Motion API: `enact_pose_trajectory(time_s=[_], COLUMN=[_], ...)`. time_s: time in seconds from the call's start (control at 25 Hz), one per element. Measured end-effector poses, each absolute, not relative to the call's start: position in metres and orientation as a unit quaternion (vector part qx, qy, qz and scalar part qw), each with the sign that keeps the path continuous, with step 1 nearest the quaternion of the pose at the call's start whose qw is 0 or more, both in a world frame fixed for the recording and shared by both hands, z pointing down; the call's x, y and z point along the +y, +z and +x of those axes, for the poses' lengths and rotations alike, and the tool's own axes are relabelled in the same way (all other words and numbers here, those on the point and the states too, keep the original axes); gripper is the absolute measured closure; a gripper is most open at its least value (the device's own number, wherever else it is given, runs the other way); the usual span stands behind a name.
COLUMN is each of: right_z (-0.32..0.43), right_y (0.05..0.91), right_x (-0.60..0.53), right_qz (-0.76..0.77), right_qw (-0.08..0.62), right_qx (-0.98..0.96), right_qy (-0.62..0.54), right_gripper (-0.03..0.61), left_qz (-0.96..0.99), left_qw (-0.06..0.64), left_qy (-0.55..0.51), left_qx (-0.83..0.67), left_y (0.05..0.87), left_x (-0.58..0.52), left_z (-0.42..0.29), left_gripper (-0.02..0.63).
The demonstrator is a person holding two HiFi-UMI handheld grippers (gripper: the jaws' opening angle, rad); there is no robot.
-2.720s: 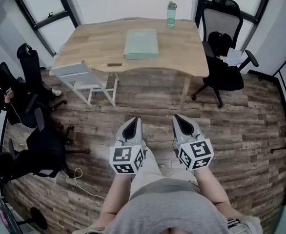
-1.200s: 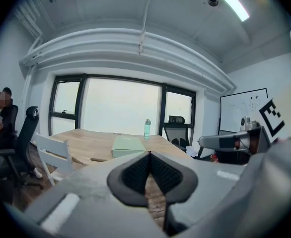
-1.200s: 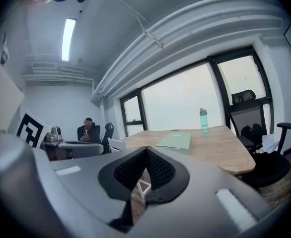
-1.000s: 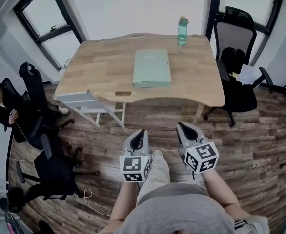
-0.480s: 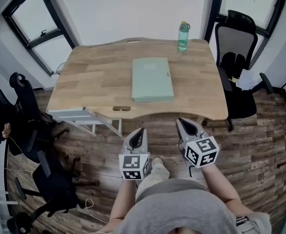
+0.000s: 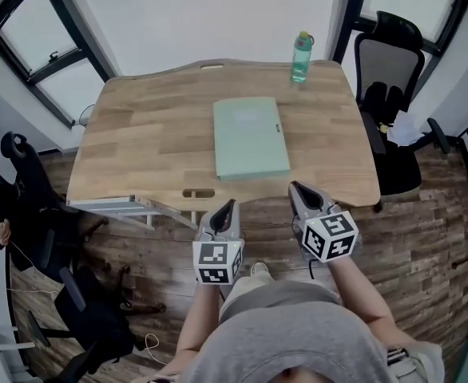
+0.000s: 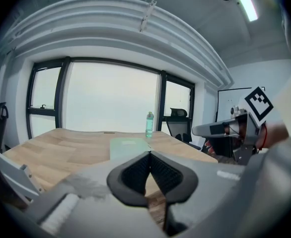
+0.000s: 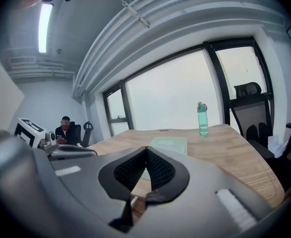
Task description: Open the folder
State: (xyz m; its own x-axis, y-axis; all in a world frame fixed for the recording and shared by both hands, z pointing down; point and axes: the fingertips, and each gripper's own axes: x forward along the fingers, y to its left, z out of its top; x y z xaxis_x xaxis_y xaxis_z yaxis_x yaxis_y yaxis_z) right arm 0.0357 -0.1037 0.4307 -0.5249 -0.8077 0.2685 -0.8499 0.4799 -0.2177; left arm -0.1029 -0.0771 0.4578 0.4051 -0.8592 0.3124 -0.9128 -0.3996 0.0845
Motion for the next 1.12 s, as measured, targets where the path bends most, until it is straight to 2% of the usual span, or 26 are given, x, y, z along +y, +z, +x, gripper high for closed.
enact_pose_trajectory(time_s=[0.4, 0.76, 1.12], right_z=[0.040, 0.056, 0.069], right_y=[0.462, 0.501, 0.547], right_x=[-0.163, -0.203, -0.252], right_qz=[0.504, 0.511, 0.497], right_qw=[0.091, 0.134, 0.184], right_qx=[-0.841, -0.825, -0.822], right_qy=[0.175, 0.198, 0.211], right_gripper=[0.578, 0.578, 0.578], left_qz=[0.839, 0.851, 0.854], left_qw=[0.134, 0.130, 0.132], left_qy=[0.132, 0.159, 0.216], left_qx=[-0.511, -0.484, -0.454], left_y=[0.481, 0.505, 0.546], left_x=[-0.135, -0.164, -0.193], left_z=[-0.108, -0.099, -0.092], left_gripper=[0.611, 0.578, 0.450])
